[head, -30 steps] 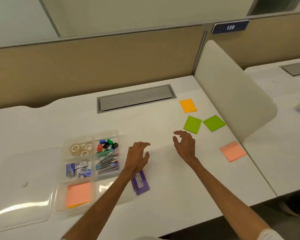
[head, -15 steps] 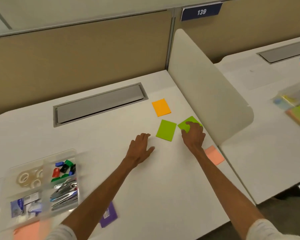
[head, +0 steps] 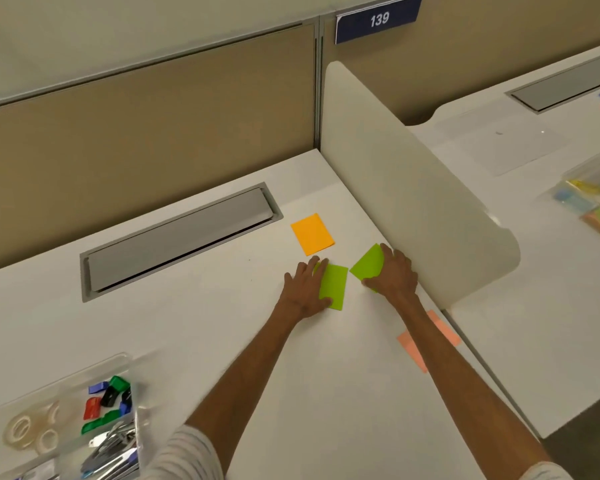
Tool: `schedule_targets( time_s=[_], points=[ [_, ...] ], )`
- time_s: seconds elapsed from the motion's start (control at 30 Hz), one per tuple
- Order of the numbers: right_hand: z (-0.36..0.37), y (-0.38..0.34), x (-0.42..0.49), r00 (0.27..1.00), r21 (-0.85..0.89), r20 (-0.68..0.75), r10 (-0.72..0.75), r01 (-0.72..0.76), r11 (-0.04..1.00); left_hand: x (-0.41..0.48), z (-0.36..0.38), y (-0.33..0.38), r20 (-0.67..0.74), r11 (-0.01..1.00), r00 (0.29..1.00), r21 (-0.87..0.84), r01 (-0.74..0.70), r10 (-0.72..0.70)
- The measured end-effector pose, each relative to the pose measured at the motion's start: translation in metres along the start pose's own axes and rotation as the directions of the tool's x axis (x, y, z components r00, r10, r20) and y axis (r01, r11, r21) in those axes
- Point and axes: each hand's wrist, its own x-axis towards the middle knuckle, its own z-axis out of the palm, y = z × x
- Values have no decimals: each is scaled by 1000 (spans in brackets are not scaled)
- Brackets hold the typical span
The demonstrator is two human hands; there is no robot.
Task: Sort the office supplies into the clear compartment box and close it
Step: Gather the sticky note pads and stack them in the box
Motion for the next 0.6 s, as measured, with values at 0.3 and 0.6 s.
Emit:
schedule_targets(
  time_s=[0.3, 0.6],
  points=[
    [-10, -5, -2, 999, -31, 42, 22, -21, 999, 1, -7, -3, 87, 997, 996, -69, 33, -27],
    [2, -9, -26, 990, -44, 112, 89, -85, 995, -25, 5, -11, 131, 945, 959, -181, 273, -252]
  ],
)
